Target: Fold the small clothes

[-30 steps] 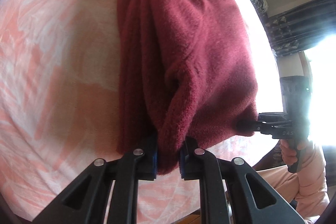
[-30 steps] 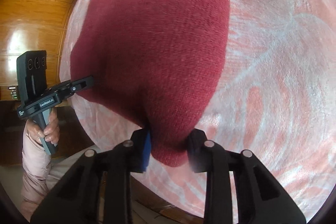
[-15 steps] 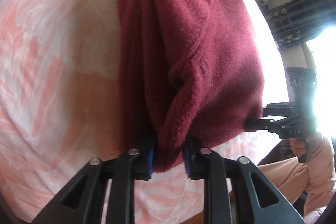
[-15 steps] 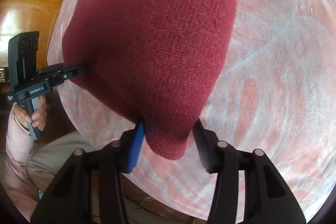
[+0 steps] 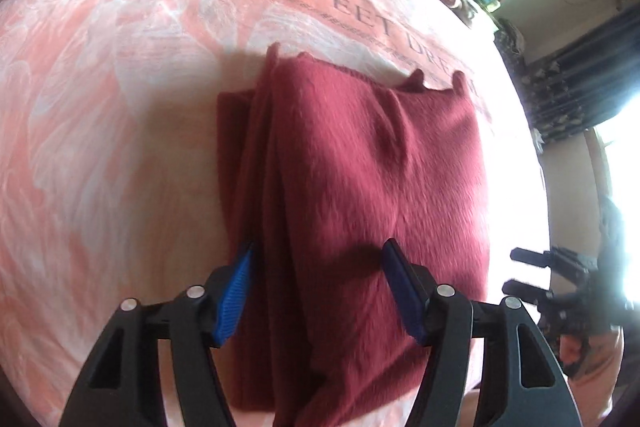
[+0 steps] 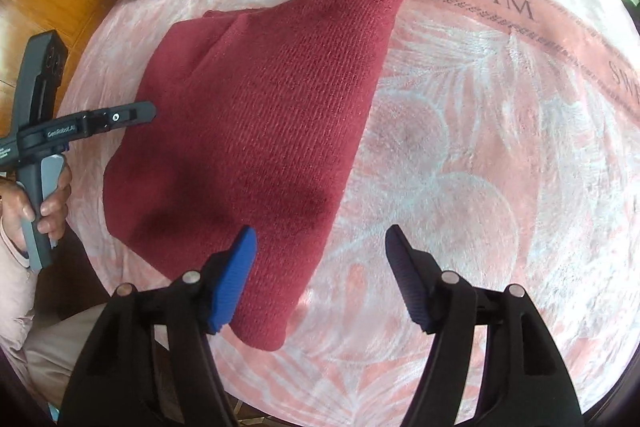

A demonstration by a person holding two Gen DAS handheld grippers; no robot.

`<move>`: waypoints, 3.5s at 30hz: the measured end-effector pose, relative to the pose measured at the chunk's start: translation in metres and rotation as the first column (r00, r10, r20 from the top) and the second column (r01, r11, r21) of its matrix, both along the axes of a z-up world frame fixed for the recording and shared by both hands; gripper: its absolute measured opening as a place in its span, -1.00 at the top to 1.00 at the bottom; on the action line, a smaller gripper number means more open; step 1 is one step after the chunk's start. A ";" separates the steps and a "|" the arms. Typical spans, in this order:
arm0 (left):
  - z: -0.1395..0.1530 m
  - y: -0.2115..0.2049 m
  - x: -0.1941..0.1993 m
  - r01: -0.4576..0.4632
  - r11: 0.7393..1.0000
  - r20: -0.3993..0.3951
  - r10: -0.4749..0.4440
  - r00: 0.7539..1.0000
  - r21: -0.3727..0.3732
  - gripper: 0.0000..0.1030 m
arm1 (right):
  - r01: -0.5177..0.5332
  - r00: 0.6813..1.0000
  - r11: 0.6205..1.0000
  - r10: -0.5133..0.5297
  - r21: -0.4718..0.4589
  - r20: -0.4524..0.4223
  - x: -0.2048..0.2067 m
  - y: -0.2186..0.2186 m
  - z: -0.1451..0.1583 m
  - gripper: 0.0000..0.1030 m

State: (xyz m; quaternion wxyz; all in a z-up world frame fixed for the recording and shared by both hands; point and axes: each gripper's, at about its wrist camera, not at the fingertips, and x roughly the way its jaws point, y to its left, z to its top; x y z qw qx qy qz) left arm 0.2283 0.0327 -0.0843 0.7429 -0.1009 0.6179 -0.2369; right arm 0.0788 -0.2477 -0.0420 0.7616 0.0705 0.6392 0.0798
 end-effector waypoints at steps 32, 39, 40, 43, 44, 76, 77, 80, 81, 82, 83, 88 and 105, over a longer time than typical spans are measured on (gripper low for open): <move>0.013 0.015 -0.009 -0.066 0.989 0.147 0.046 0.988 0.131 0.44 | 0.003 1.000 1.000 -0.003 -0.002 0.008 0.011 0.020 -0.014 -0.27; 0.031 0.006 -0.068 -0.045 0.980 0.198 0.005 0.980 0.196 0.16 | -0.020 1.000 1.000 0.020 -0.008 0.022 -0.006 0.024 -0.009 -0.27; 0.029 0.002 -0.073 -0.029 0.979 0.193 -0.010 0.981 0.199 0.16 | -0.027 1.000 1.000 0.027 -0.009 0.011 -0.005 0.027 -0.012 -0.27; 0.021 -0.009 -0.080 0.013 0.971 0.203 -0.063 0.977 0.240 0.16 | -0.039 0.999 0.999 0.039 -0.028 -0.004 -0.005 0.033 -0.020 -0.27; 0.019 -0.011 -0.080 0.020 0.969 0.206 -0.072 0.976 0.248 0.15 | -0.042 0.999 0.999 0.042 -0.035 -0.008 -0.004 0.035 -0.023 -0.27; 0.049 -0.015 -0.082 -0.010 0.978 0.287 -0.052 0.957 0.210 -0.44 | 0.092 0.992 0.987 -0.103 0.131 0.077 0.013 -0.004 -0.006 -0.37; 0.048 -0.016 -0.080 -0.009 0.977 0.287 -0.053 0.956 0.211 -0.45 | 0.093 0.992 0.987 -0.103 0.133 0.071 0.016 -0.005 -0.009 -0.37; 0.043 -0.015 -0.073 -0.015 0.979 0.280 -0.044 0.959 0.205 -0.45 | 0.090 0.993 0.990 -0.097 0.110 0.062 0.025 -0.001 -0.019 -0.39; 0.041 -0.014 -0.071 -0.020 0.978 0.278 -0.039 0.960 0.208 -0.45 | 0.087 0.994 0.991 -0.094 0.106 0.058 0.028 -0.002 -0.023 -0.39; 0.038 -0.014 -0.068 -0.023 0.978 0.272 -0.036 0.962 0.208 -0.45 | 0.088 0.994 0.991 -0.094 0.104 0.055 0.030 -0.002 -0.025 -0.40; 0.036 -0.013 -0.067 -0.024 0.978 0.266 -0.032 0.963 0.207 -0.45 | 0.087 0.994 0.991 -0.093 0.106 0.051 0.031 -0.002 -0.028 -0.41; 0.023 -0.014 -0.055 -0.022 0.980 0.239 -0.026 0.971 0.198 -0.46 | 0.062 0.996 0.992 -0.069 0.110 0.060 0.036 0.000 -0.034 -0.49; -0.009 -0.021 -0.026 0.018 0.986 0.195 -0.051 0.980 0.165 -0.79 | 0.066 0.997 0.967 -0.075 0.244 0.027 0.051 -0.015 -0.063 -0.72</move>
